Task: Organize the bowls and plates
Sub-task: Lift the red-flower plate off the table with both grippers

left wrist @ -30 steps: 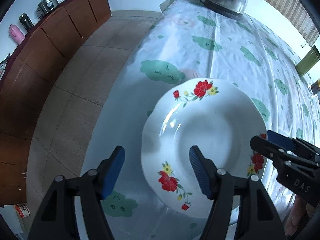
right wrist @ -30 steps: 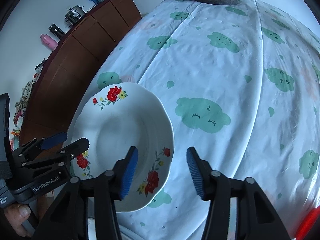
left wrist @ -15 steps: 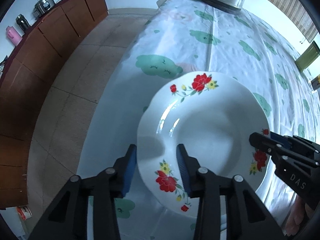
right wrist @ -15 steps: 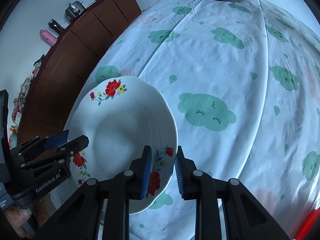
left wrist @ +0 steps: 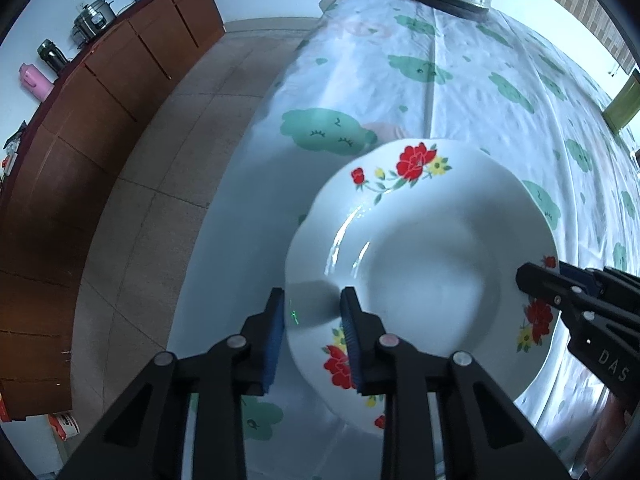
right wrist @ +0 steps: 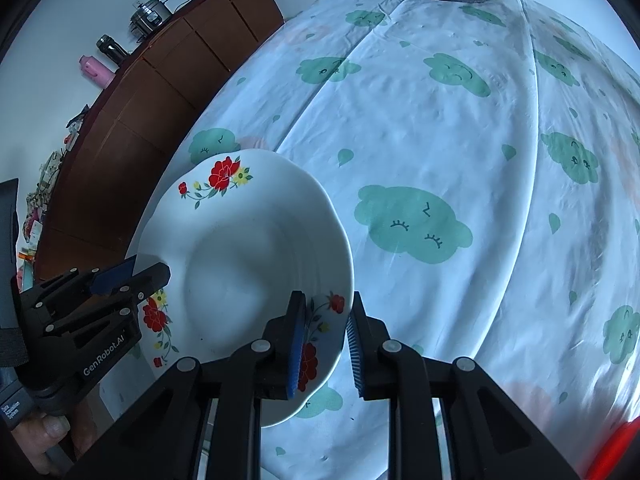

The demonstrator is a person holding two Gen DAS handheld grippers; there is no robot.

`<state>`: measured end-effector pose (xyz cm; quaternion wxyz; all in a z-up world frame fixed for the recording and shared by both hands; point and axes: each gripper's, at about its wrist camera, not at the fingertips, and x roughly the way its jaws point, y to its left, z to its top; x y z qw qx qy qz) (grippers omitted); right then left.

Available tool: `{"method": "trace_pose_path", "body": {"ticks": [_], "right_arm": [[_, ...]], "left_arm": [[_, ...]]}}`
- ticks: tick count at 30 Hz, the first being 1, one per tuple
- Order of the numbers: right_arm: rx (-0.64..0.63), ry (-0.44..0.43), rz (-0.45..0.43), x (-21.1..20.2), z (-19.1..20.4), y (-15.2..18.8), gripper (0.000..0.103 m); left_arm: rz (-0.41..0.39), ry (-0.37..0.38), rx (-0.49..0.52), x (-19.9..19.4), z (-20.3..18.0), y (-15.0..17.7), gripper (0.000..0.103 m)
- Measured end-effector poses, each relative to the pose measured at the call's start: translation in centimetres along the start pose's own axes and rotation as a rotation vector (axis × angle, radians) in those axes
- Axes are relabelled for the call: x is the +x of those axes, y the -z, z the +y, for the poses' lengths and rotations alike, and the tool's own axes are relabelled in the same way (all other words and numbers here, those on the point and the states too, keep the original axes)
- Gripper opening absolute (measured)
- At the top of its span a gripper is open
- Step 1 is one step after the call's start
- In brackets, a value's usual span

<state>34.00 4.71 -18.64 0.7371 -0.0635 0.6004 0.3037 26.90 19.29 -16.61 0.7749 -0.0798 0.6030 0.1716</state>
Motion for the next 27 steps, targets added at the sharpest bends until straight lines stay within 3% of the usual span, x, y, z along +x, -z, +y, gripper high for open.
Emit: {"method": "trace_pose_path", "body": {"ticks": [27], "right_arm": [[0.003, 0.006, -0.013, -1.1, -0.1, 1.0, 0.022]], "left_arm": [[-0.019, -0.011, 0.007, -1.0, -0.5, 0.6, 0.025]]}}
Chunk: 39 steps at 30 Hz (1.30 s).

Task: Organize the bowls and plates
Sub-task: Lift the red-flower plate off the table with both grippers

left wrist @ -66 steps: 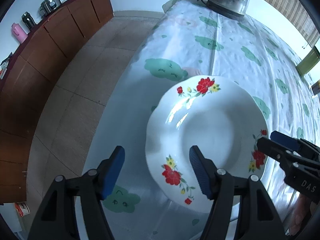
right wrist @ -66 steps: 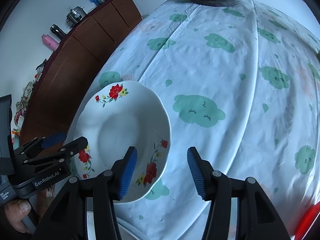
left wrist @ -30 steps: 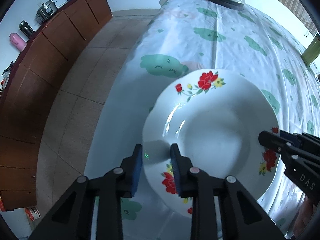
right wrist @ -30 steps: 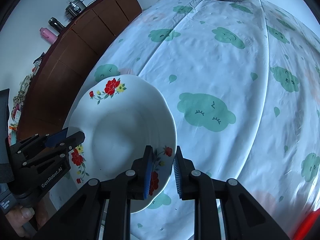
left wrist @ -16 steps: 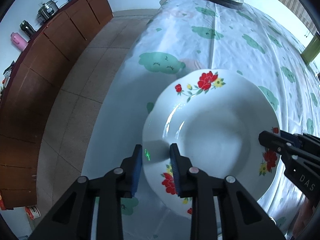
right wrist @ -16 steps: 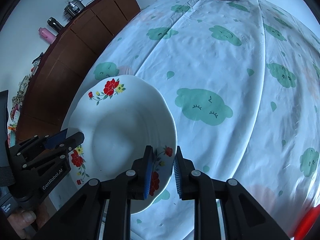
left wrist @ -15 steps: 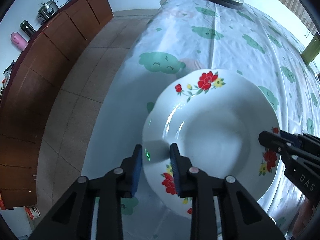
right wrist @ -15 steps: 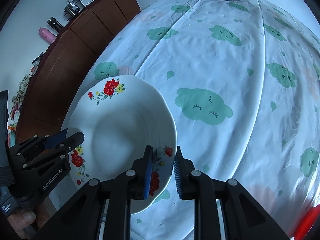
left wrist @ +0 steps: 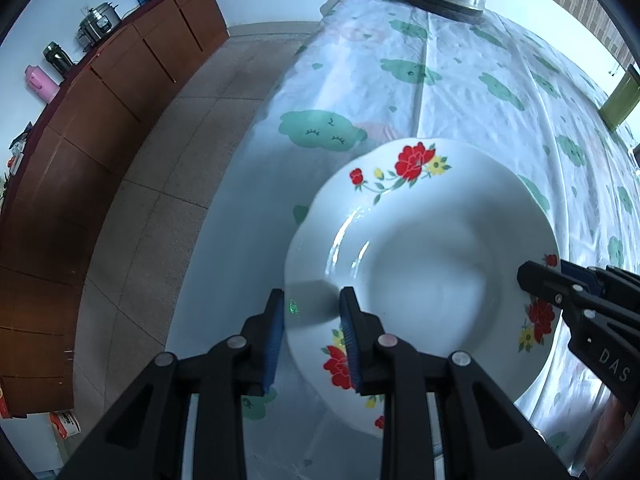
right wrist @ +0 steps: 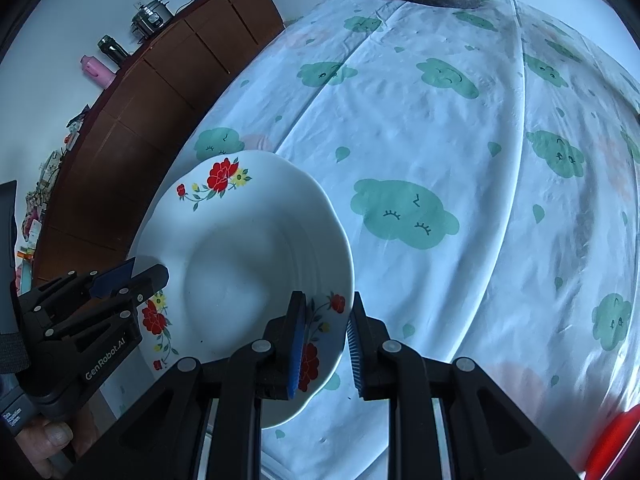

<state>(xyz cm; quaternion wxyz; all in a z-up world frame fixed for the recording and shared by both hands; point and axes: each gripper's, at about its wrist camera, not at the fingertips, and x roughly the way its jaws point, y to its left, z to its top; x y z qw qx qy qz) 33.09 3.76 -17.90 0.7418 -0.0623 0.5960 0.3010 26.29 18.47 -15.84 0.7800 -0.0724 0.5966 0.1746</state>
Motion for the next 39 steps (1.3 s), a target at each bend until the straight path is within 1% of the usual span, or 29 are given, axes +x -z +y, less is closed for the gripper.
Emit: {"method": "trace_pose_path", "body": {"ticks": [20, 39], "right_arm": [[-0.001, 0.000, -0.012, -1.6, -0.3, 0.5, 0.022], [0.004, 0.001, -0.023, -4.0, 0.1, 3.0, 0.022]], "left_arm": [[-0.013, 0.000, 0.003, -1.7, -0.3, 0.7, 0.025], [-0.031, 0.015, 0.018, -4.5, -0.5, 2.9, 0.025]]}}
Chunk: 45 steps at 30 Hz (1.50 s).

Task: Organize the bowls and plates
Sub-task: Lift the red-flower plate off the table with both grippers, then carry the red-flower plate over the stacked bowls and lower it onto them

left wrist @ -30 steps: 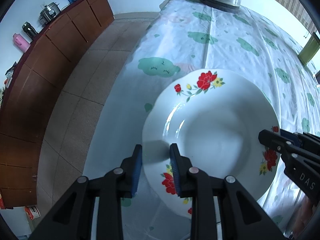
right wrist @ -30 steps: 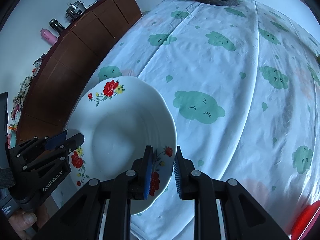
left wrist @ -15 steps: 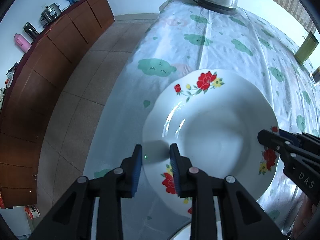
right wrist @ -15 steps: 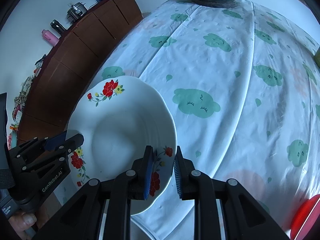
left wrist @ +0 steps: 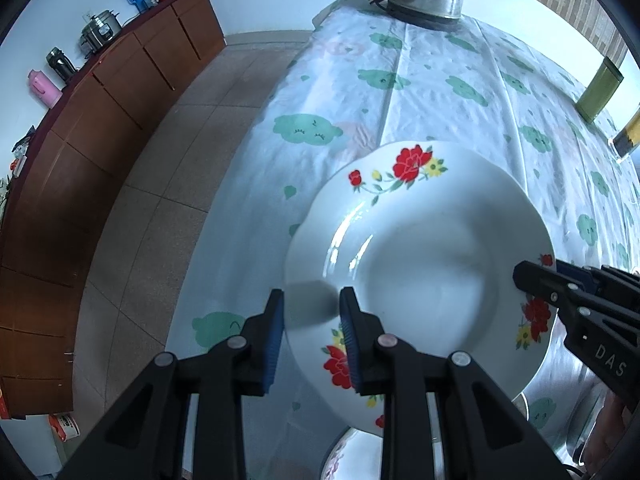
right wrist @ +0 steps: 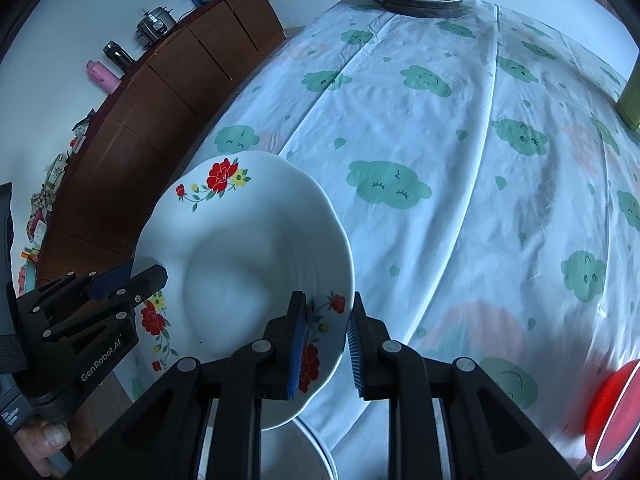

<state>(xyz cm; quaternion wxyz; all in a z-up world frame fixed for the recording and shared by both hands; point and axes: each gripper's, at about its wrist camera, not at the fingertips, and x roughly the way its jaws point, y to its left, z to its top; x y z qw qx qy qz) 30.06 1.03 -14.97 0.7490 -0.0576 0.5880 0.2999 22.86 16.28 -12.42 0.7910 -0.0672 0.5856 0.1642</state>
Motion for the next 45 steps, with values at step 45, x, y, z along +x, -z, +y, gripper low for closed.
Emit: {"method": "trace_pose_path", "body": {"ticks": [45], "right_arm": [[0.023, 0.000, 0.008, -2.2, 1.0, 5.8, 0.022]], "left_arm": [[0.004, 0.057, -0.018, -3.0, 0.4, 5.7, 0.025]]}}
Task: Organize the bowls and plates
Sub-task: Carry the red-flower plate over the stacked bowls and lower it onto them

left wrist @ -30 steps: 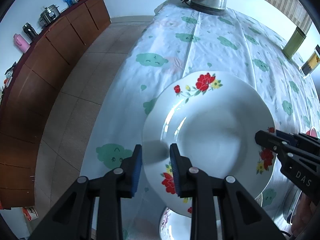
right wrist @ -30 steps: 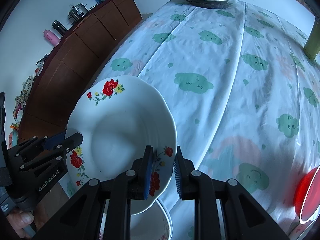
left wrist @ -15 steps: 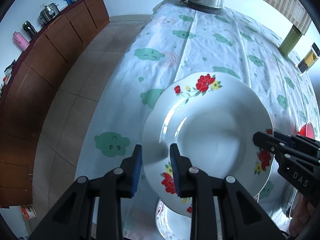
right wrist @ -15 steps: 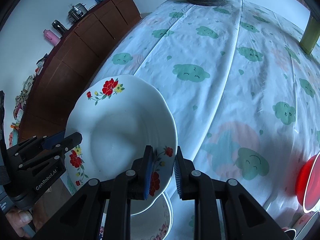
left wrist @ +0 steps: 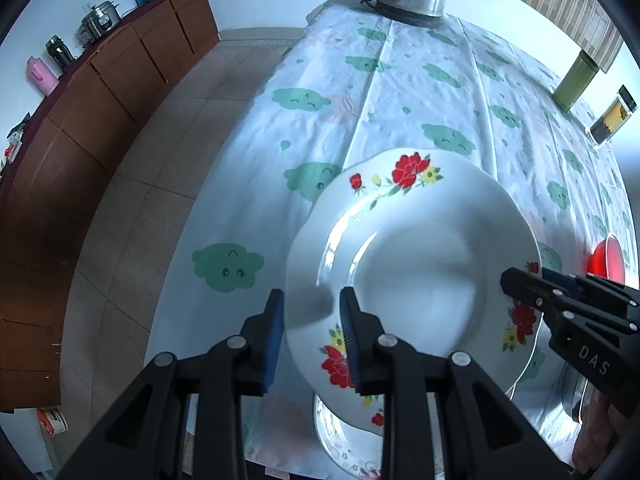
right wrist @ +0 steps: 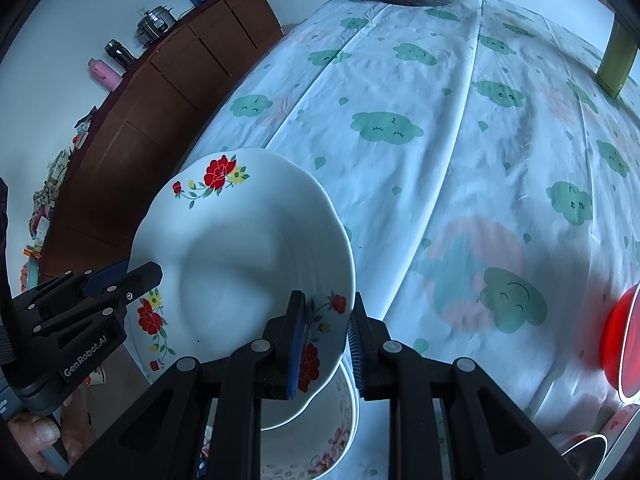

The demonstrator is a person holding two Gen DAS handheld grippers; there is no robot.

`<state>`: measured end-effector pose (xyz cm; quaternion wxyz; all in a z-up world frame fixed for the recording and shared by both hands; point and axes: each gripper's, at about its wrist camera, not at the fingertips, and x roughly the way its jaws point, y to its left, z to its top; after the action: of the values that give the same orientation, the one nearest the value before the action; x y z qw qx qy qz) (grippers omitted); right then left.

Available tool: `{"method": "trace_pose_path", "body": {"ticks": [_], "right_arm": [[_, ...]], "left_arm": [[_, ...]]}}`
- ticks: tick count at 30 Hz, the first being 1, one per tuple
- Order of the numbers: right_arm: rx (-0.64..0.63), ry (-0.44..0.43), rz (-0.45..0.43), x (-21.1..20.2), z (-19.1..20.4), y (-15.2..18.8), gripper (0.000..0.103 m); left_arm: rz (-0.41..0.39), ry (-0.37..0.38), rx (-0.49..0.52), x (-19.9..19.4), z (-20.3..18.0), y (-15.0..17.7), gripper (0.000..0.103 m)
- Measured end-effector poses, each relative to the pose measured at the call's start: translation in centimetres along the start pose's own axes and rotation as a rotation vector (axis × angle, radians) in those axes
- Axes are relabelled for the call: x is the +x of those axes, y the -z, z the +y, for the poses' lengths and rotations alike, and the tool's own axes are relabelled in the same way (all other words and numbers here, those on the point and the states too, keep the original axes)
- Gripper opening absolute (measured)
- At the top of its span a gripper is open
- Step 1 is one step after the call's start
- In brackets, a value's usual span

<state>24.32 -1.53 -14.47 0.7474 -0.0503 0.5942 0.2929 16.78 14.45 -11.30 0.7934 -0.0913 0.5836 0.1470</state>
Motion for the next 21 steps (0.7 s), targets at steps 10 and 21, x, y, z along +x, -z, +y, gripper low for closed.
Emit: {"method": "trace_pose_path", "body": {"ticks": [10, 21], "right_arm": [[-0.005, 0.003, 0.003, -0.2, 0.1, 1.2, 0.022], [-0.003, 0.002, 0.016, -0.1, 0.1, 2.5, 0.023]], "left_arm": [[0.008, 0.014, -0.002, -0.3, -0.1, 1.2, 0.025], [0.018, 0.021, -0.003, -0.3, -0.1, 2.5, 0.025]]}}
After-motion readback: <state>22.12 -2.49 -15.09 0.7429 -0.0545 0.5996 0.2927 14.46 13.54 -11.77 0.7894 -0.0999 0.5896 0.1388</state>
